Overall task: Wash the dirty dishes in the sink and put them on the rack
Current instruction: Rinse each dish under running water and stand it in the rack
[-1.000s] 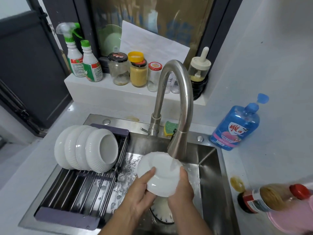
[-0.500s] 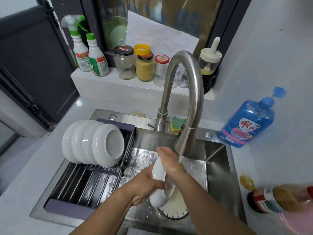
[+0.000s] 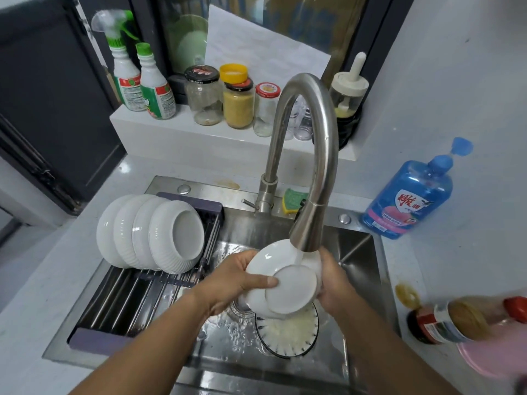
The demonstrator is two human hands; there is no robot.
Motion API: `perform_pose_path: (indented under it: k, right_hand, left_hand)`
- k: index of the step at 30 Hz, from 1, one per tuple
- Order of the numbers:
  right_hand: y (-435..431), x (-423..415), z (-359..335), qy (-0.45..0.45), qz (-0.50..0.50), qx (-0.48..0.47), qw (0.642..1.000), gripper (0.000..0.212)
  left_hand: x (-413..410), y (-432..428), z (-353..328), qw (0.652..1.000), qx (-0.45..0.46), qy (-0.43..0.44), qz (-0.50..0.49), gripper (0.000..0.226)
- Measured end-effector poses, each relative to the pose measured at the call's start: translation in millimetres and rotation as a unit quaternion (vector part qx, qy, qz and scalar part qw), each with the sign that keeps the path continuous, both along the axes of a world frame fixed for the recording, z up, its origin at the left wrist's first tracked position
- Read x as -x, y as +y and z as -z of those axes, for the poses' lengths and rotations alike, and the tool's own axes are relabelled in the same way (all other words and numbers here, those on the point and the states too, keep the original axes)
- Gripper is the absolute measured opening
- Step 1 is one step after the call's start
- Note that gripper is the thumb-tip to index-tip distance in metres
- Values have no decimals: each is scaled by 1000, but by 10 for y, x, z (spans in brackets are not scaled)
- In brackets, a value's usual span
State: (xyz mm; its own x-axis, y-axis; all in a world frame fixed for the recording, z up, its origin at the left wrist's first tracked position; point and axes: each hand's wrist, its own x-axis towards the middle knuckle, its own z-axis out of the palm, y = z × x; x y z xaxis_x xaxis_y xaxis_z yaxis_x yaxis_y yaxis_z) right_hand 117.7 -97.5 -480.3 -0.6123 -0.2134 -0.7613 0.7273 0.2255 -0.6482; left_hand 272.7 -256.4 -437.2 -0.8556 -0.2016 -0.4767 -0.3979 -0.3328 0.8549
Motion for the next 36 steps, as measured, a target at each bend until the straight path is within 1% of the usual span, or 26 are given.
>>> perform_pose_path:
  k: [2,3,4,6,8,11,13,15,18,19,21,22,24,26,28,29,33,34,36]
  right_hand:
    - [83,-33,-45,-2,78,6,997,45]
    - [115,-46,-23,-4,114,8,993,35]
    - [142,-85,-9,-9,135,17,991,30]
    - [172,-195,60,-12,182,20,983,34]
    - [225,-310,168,-20,221,23,975,41]
    - [236,-492,258,-26,246,5,969,49]
    - [170,-631,224,-21,246,2,969,51]
    - [51,-811,163,5,198,22,980,61]
    - [-103,-1133,77,80,91,41,992,75]
    - [-133,-1212,69,99,63,40,992,74]
    - [-217,-1310,25,137,21,35,990,65]
    - [-262,-1316,2,160,3,28,987,63]
    - [-388,-1287,-101,204,-34,13,978,59]
    - [-538,-1220,-194,232,-56,-3,971,53]
    - [-726,-1148,-295,244,-62,1,968,48]
    - [-841,-1133,-353,251,-71,8,965,48]
    - [-1333,-1074,-495,265,-135,12,955,70]
    - [-1467,-1028,-504,267,-148,4,952,72]
    - [-1712,-934,-539,242,-185,-5,953,67]
  left_hand:
    - [-4,156,94,996,16,3,-86,42]
    - [-3,264,109,993,19,6,-116,37]
    - [2,368,126,990,28,8,-136,34]
    - [25,520,168,984,40,2,-172,35]
    - [33,567,188,980,23,-10,-198,35]
    - [-47,524,223,987,22,-5,-160,23]
    - [-122,408,263,989,30,5,-143,28]
    - [-208,224,266,987,60,12,-150,32]
    - [-313,-66,151,980,119,26,-155,35]
    - [-348,-147,100,979,133,30,-152,33]
    - [-425,-294,-2,975,164,29,-150,31]
    - [-457,-356,-50,973,177,29,-146,33]
    - [-549,-470,-142,975,174,24,-138,45]
    - [-644,-557,-230,973,189,19,-132,56]
    - [-699,-625,-341,961,233,22,-149,56]
    - [-720,-671,-389,952,253,27,-170,55]
    - [-730,-872,-490,909,334,27,-249,57]
    - [-730,-915,-505,897,354,21,-263,58]
    - [-727,-979,-517,872,393,4,-291,57]
